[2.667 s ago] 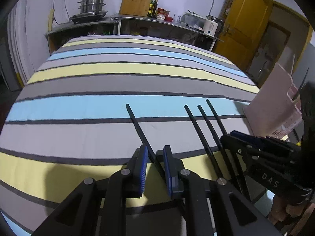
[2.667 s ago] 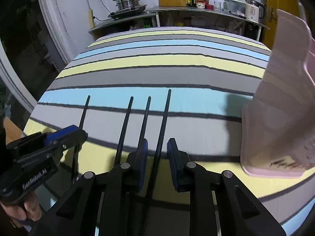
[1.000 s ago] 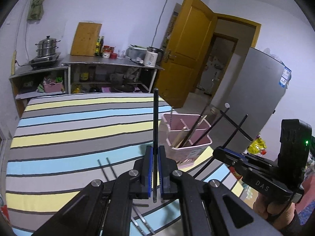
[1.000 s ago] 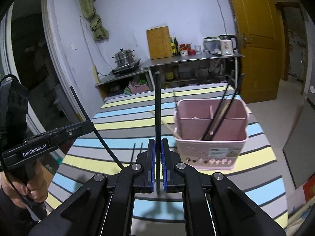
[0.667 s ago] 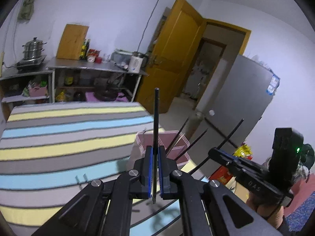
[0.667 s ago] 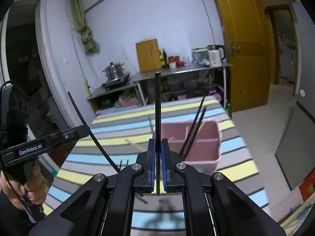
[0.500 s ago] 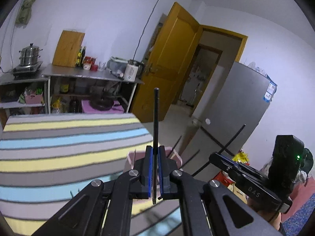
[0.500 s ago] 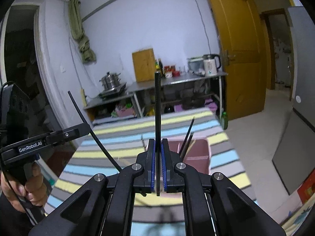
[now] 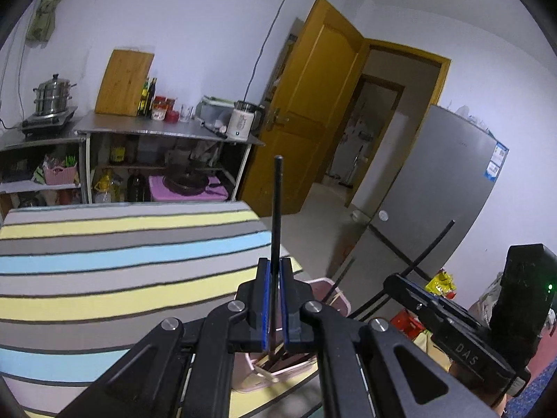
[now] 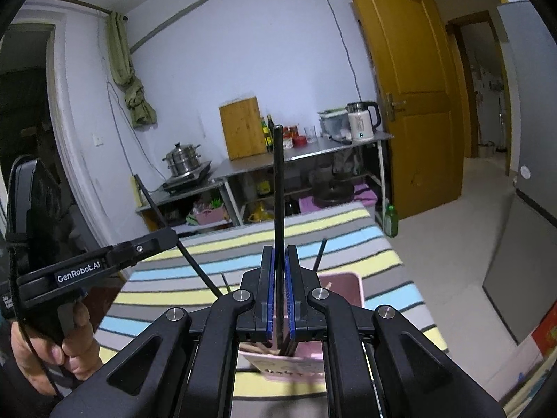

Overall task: Organize utensils
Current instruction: 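Open both tools to release the chopsticks into the holder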

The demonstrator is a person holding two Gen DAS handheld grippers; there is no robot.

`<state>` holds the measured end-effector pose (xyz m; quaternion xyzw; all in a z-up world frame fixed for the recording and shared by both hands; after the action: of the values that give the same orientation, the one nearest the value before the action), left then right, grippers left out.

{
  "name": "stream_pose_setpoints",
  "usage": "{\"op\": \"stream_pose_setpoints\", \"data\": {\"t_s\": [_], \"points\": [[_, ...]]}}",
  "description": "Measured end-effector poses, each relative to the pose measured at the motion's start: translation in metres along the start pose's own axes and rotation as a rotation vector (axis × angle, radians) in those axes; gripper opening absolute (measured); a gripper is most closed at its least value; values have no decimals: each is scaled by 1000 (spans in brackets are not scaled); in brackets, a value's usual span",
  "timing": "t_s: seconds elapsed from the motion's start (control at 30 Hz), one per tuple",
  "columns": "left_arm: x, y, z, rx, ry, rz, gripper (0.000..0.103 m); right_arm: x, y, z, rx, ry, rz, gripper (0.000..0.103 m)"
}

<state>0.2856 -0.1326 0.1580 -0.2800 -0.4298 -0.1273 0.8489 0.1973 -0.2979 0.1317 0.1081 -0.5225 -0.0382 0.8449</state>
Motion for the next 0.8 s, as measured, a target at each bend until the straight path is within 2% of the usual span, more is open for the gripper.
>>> {"op": "stream_pose_setpoints", "data": {"t_s": [0.27,0.5,0.67,0.8], "points": [[-26,18,-29,11,61,-9,5,-29,-5,-25,-5,58,7,6],[-42,20,-31,3,79,-26,6,-41,-8,-38,-9,107,8,6],[-47,24,-21,1,67,-15,12,-51,-8,-43,-11,145,16,6],[-46,27,-5,0,38,-4,18,-49,-7,-32,-31,128,28,9]]}}
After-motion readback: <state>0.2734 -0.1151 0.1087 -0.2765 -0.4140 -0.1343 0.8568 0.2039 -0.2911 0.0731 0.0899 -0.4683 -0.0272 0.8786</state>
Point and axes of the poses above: each gripper's, at about its wrist camera, not at the fingertips, and z roughly against the way its jaws point, y to its left, x to its top, the point moved 3 cm from there along -z, roughly the way its jaws point, and after that the axes turned 1 degree about z, right-handed, at the moved point
